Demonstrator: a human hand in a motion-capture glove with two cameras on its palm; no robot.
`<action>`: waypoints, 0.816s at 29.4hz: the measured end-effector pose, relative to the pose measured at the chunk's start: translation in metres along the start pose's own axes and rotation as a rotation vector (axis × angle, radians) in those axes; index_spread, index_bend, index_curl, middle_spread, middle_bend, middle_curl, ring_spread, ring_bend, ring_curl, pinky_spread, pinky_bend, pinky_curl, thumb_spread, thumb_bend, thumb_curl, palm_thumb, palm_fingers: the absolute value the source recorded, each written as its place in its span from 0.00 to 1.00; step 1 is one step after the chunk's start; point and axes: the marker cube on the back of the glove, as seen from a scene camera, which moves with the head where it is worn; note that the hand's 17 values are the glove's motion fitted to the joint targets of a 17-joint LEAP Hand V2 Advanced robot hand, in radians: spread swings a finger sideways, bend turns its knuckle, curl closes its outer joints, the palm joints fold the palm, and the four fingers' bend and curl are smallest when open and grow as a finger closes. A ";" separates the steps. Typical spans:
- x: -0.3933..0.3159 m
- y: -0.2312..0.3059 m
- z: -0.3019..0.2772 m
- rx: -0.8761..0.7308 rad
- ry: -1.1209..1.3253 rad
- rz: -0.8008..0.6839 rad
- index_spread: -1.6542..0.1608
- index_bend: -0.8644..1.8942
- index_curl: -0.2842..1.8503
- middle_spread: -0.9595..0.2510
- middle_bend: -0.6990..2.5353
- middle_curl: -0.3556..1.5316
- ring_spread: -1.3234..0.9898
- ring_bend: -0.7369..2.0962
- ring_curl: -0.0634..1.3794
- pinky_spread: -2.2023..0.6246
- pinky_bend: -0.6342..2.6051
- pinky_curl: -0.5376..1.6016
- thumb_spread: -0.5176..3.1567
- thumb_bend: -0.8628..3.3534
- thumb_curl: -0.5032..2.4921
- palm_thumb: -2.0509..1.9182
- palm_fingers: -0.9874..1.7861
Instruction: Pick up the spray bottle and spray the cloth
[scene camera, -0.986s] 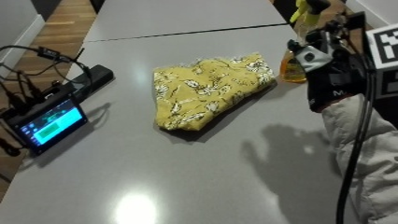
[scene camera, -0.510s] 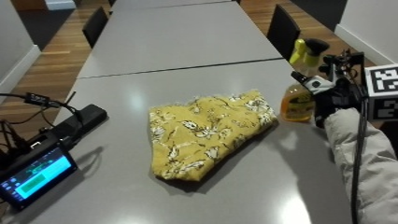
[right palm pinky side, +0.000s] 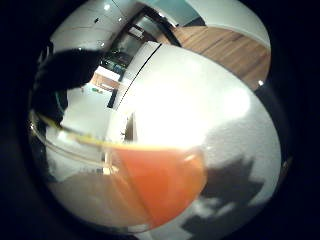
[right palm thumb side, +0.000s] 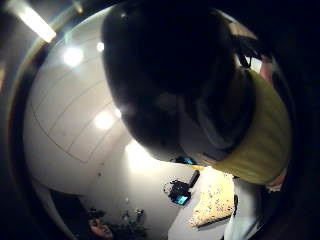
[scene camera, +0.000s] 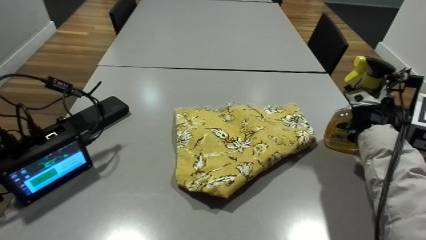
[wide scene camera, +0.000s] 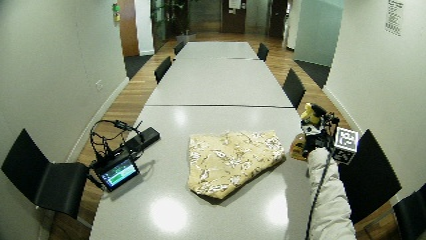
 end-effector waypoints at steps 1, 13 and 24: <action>-0.002 -0.004 0.002 0.018 0.004 -0.006 0.77 0.42 0.34 0.73 0.40 0.42 0.51 0.46 0.32 0.73 0.32 0.39 0.32 0.27 0.33 0.77 0.77; -0.141 -0.013 0.060 -0.138 0.710 -0.596 0.78 0.42 0.38 0.73 0.40 0.44 0.50 0.46 0.36 0.71 0.34 0.43 0.28 0.25 0.36 0.79 0.79; -0.157 0.013 0.125 -0.311 1.281 -0.925 0.77 0.42 0.40 0.73 0.40 0.46 0.50 0.45 0.38 0.71 0.33 0.45 0.25 0.23 0.38 0.80 0.79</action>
